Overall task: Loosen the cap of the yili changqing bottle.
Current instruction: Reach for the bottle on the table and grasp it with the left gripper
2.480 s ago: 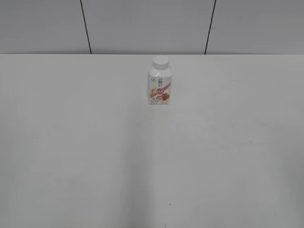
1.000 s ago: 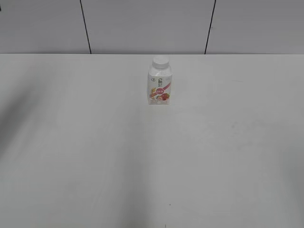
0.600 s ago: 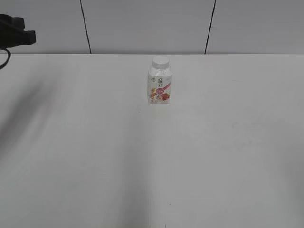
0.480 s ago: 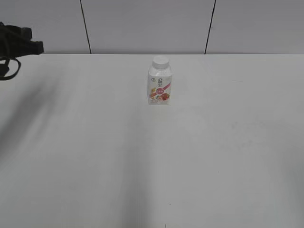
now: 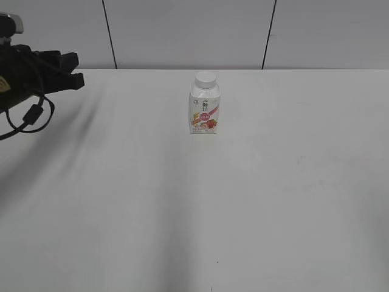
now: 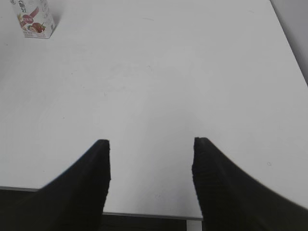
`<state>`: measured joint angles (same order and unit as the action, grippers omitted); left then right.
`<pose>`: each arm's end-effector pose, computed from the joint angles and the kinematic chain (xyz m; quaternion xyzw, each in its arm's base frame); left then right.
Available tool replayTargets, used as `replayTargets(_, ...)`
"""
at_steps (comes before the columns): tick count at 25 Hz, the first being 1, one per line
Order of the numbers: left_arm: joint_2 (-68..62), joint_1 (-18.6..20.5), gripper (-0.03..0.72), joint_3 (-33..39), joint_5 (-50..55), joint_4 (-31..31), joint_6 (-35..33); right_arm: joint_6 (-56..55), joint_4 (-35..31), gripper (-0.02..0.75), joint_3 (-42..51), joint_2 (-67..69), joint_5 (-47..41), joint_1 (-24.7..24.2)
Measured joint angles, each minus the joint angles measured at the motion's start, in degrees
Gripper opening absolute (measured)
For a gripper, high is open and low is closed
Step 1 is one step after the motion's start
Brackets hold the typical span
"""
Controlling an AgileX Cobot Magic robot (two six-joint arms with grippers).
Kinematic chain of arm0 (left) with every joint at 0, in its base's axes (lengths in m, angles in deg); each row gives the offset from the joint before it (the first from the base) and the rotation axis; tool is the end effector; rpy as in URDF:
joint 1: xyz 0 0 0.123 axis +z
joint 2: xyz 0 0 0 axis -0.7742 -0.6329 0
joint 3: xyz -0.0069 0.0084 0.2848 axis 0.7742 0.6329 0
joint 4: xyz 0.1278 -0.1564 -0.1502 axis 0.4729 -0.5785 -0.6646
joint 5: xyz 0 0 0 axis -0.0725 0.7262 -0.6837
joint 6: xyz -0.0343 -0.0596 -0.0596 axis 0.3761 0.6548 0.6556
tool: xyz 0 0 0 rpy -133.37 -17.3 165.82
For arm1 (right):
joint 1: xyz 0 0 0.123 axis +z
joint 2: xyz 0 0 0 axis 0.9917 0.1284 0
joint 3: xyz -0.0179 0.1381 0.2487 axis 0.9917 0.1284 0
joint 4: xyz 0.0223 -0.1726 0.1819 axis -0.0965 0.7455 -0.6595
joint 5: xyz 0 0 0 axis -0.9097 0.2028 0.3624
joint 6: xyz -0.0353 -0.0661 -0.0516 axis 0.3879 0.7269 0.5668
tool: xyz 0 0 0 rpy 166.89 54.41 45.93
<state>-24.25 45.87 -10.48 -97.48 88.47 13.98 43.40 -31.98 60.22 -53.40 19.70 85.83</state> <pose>0.3500 -0.0552 0.1770 0.1450 0.7533 -0.1150 0.6311 -0.0085 0.0039 0.2763 -0.0861 0.8541 0.0057 0.5129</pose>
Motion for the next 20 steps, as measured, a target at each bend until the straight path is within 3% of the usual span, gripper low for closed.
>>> replayTargets(3, -1.9, 0.4, 0.239, 0.0, -4.7, 4.8, 4.4, 0.0, 0.0, 0.439, 0.0, 0.0, 0.0, 0.0)
replayTargets(7, -5.5, 3.1, 0.239, -0.6, -14.1, 21.3, 5.4, 0.0, 0.0, 0.439, 0.0, 0.0, 0.0, 0.0)
replayTargets(10, -7.6, 5.2, 0.239, -1.2, -16.8, 28.8, 6.4, 0.0, 0.0, 0.439, 0.0, 0.0, 0.0, 0.0)
replayTargets(14, -8.9, 6.7, 0.239, -1.2, -17.2, 30.7, 9.4, 0.0, 0.0, 0.439, 0.0, 0.0, 0.0, 0.0)
replayTargets(20, -9.0, 6.4, 0.239, -1.3, -15.5, 27.9, 10.0, 0.0, 0.0, 0.439, 0.0, 0.0, 0.0, 0.0)
